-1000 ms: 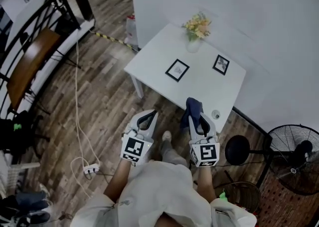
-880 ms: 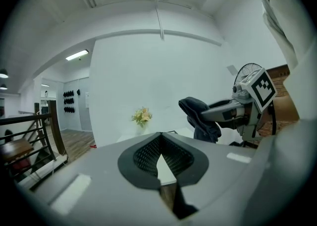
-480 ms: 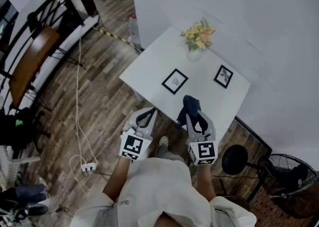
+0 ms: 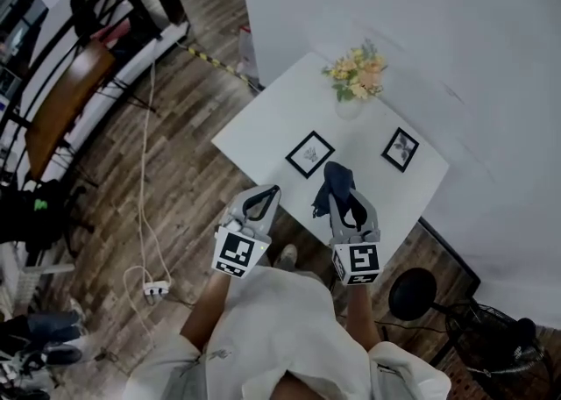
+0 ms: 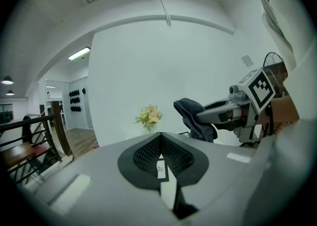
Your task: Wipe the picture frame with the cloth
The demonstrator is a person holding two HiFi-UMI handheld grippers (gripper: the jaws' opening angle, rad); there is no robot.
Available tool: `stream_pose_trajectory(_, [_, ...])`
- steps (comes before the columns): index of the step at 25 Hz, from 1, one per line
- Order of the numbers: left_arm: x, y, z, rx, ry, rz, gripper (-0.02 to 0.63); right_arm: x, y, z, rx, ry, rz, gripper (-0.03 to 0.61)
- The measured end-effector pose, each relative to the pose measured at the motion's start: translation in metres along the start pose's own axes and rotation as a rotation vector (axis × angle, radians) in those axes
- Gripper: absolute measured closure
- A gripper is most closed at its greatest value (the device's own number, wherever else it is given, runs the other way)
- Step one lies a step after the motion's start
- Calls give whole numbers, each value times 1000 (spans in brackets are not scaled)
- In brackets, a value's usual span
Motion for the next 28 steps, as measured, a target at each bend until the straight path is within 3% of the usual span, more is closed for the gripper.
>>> stream_pose_trajectory(8, [-33,15,1,-7,-4,32,594,-23,-16,4,-9,14,22,477])
stream_pose_trajectory(16, [-92,45,5,-18,-9,127,594,-61,-42,12,-29,57,111,477])
stream_pose_trajectory(28, [-184,80,37,-43,84,396,594,-109,-83,41,-173,166,347,477])
Point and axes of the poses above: the fingertips, and each gripper's own axes: x backward along the fingers, y to its left, z out of its underside, the point moved 2 cm from there along x, backward along the fingers
